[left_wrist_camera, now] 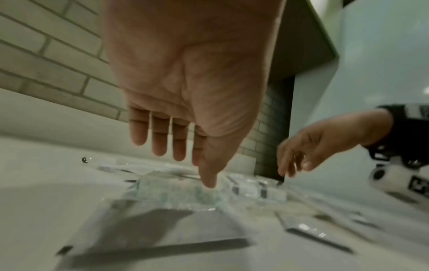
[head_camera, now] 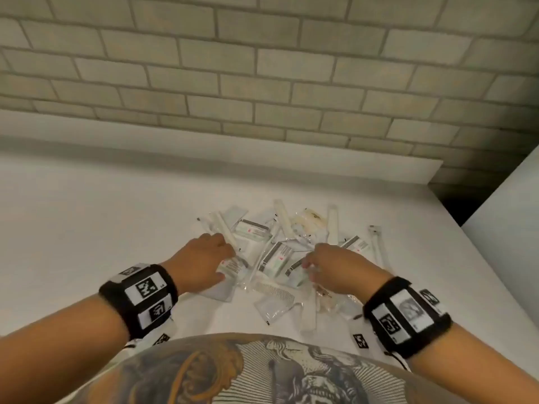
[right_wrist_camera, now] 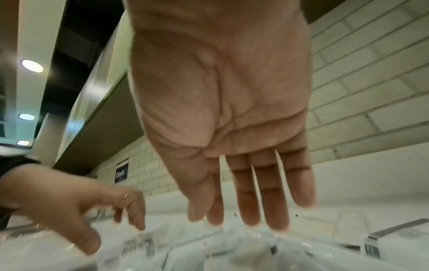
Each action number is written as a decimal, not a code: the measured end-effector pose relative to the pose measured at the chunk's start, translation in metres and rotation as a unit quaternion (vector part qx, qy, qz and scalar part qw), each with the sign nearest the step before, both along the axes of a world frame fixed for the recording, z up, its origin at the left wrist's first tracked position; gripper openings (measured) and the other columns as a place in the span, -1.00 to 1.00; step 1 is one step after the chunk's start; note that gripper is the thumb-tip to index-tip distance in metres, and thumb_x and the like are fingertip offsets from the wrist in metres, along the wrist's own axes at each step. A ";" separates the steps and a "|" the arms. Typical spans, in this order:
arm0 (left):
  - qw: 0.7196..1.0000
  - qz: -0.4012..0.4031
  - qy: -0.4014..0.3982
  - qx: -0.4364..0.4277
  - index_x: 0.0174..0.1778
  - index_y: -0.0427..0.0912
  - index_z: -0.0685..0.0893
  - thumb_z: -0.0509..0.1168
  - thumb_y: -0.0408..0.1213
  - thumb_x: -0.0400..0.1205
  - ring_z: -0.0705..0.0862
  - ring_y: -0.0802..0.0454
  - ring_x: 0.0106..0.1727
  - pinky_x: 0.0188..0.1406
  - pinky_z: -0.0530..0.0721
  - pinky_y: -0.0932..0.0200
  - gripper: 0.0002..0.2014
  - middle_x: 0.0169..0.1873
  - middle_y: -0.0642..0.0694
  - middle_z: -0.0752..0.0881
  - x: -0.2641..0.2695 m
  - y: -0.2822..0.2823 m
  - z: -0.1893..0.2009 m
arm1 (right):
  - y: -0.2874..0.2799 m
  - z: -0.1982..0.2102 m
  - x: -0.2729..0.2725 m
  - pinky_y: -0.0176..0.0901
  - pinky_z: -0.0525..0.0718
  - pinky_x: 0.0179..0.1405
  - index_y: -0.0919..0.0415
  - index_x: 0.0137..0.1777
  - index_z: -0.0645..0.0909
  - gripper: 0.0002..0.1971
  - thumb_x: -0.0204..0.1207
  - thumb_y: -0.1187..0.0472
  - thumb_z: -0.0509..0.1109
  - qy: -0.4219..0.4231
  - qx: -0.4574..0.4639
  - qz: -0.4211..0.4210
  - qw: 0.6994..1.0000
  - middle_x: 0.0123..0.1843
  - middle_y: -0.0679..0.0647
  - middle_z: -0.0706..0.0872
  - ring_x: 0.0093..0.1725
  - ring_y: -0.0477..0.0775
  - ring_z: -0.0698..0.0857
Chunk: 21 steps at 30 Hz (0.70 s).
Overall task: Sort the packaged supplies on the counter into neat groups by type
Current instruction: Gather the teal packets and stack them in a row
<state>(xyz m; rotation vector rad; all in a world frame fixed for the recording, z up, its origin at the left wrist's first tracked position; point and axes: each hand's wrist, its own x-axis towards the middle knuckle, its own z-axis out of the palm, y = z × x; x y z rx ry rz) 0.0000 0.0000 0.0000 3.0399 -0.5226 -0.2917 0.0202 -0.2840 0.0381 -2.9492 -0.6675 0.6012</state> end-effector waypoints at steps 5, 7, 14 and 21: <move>0.999 -0.020 0.024 0.007 0.52 0.06 0.40 0.36 -0.15 0.52 0.47 -0.08 0.33 0.30 0.49 0.09 -0.39 0.40 -0.01 0.41 0.019 -0.014 -0.010 | 0.015 -0.025 0.011 -0.04 0.53 0.15 -0.05 0.45 0.45 -0.54 0.54 0.02 0.34 -0.075 -0.053 0.077 0.993 0.28 0.02 0.56 0.19 0.09 0.54; 0.999 -0.025 0.026 0.037 0.57 0.08 0.35 0.36 -0.15 0.55 0.44 -0.08 0.35 0.32 0.48 0.09 -0.37 0.45 0.02 0.38 0.023 -0.020 -0.016 | 0.014 -0.034 0.014 0.02 0.50 0.22 0.00 0.50 0.39 -0.47 0.52 0.14 0.36 -0.102 -0.084 0.076 0.988 0.31 0.08 0.53 0.26 0.15 0.50; 0.999 -0.019 0.026 -0.001 0.52 0.00 0.44 0.43 -0.22 0.51 0.50 -0.01 0.38 0.33 0.48 0.15 -0.38 0.39 0.05 0.44 0.032 -0.016 -0.016 | 0.001 -0.031 0.025 0.02 0.53 0.23 -0.07 0.15 0.51 -0.69 0.45 0.02 0.47 -0.100 0.030 0.013 0.994 0.04 -0.08 0.59 0.11 0.07 0.55; 0.991 0.025 -0.040 -0.124 0.35 0.00 0.51 0.27 0.17 0.54 0.65 0.03 0.12 0.12 0.58 0.13 -0.49 0.15 0.06 0.64 0.029 -0.002 -0.005 | -0.061 0.005 0.067 -0.10 0.60 0.03 0.05 0.27 0.47 -0.53 0.37 0.17 0.52 -0.197 0.149 -0.117 0.962 0.10 -0.01 0.51 0.05 0.05 0.55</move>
